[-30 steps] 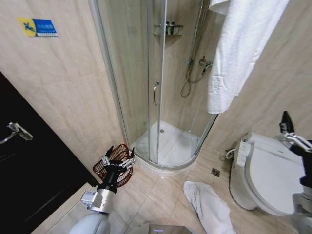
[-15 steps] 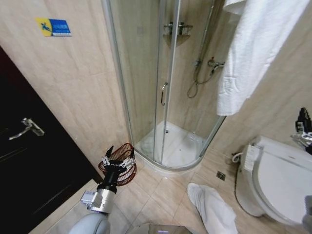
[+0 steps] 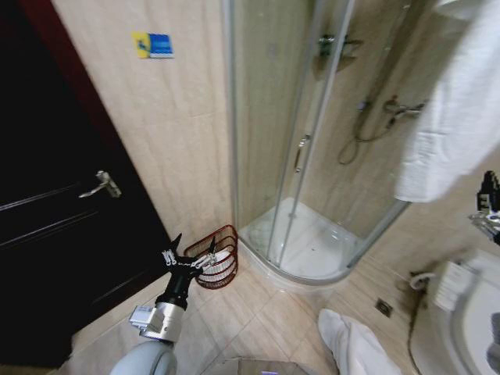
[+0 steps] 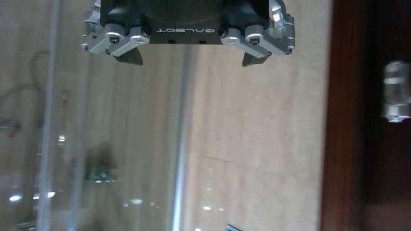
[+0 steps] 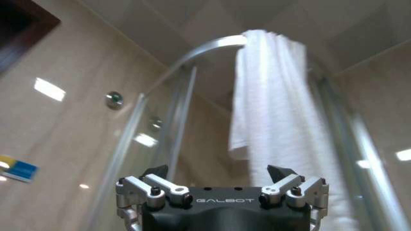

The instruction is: Discard the used towel into the hamper.

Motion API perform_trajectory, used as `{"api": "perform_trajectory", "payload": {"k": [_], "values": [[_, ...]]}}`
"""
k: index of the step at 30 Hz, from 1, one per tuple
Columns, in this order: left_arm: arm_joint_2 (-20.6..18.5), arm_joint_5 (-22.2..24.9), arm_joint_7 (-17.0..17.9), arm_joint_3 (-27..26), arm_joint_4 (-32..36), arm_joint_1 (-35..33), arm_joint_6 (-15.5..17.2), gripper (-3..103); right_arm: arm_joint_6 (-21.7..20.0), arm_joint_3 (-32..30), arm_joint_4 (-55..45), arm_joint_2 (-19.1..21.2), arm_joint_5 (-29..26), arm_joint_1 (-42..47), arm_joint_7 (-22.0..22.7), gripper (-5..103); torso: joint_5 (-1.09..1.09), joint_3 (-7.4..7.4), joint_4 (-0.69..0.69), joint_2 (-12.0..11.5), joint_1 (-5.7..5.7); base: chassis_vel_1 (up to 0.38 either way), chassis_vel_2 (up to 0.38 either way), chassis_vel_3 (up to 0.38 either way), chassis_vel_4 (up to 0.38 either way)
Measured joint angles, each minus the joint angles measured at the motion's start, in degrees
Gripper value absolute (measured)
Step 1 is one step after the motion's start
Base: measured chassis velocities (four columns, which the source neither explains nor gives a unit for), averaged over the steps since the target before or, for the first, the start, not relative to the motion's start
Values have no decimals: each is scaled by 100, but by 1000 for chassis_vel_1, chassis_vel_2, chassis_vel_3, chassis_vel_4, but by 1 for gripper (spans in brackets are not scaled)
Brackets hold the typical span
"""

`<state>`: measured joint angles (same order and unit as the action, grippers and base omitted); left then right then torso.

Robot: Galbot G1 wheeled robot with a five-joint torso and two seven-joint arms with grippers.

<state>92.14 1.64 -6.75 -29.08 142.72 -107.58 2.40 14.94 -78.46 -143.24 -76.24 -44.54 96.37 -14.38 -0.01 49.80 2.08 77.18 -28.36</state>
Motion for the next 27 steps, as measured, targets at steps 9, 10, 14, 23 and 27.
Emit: {"api": "perform_trajectory", "payload": {"k": [9,10,14,23,27], "values": [[0,0,1,0,0,0,0,100,2,-23,28,39,-187,20,-222,100,1,0,2,0,0,87,83,96,85],[0,0,1,0,0,0,0,100,2,-23,28,39,-187,20,-222,100,1,0,2,0,0,0,0,0,0],[0,0,0,0,0,0,0,100,18,-21,34,38,-224,47,-298,100,0,0,-1,0,0,0,0,0,0],[0,0,1,-1,0,0,0,100,17,-5,27,45,-210,44,-331,100,1,0,0,0,0,-94,-86,91,102],[-1,0,1,-1,1,0,0,100,21,21,26,9,-175,53,-362,100,-2,0,0,0,0,-205,-192,186,191]]}}
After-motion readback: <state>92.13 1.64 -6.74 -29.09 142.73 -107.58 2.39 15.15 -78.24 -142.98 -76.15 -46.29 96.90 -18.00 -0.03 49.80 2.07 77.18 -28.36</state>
